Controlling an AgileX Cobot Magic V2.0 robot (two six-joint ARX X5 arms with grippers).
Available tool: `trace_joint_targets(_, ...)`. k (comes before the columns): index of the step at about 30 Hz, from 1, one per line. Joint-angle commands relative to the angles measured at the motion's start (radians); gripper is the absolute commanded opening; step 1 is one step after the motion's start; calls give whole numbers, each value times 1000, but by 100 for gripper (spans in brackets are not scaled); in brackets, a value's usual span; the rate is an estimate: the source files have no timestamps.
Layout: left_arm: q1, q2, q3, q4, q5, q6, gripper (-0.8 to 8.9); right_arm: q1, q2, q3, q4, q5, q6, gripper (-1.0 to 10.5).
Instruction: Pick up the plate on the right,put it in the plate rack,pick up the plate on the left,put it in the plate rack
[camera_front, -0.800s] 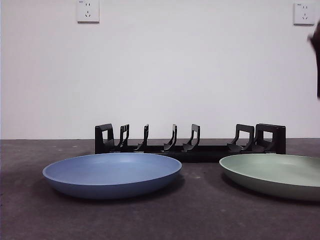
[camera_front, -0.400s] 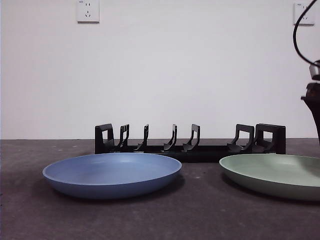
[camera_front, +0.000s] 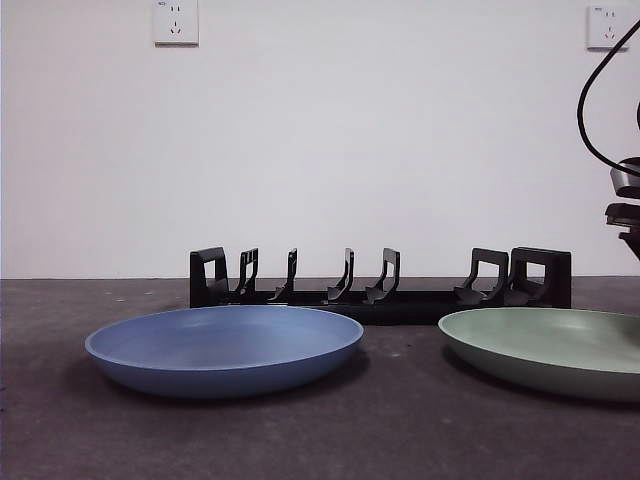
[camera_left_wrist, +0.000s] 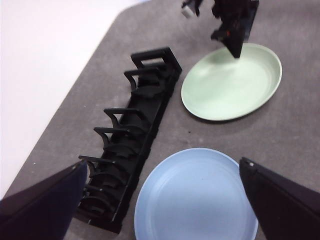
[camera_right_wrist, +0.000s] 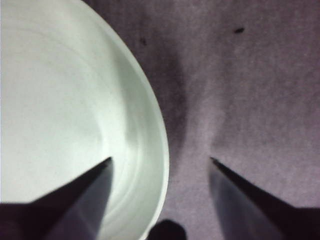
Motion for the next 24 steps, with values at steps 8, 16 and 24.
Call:
trace_joint_targets(8,-65,58,2,29,-50,42,629,1,9,1,34,0,-24,-12)
trace_joint_targets(16,-109,84,2,29,-134,106,630,1,7,1,54,-1,-31,-12)
trace_joint_targets(24,-113,87,2,29,-137,120,629,1,-42,61,-14,-64,-46,-13)
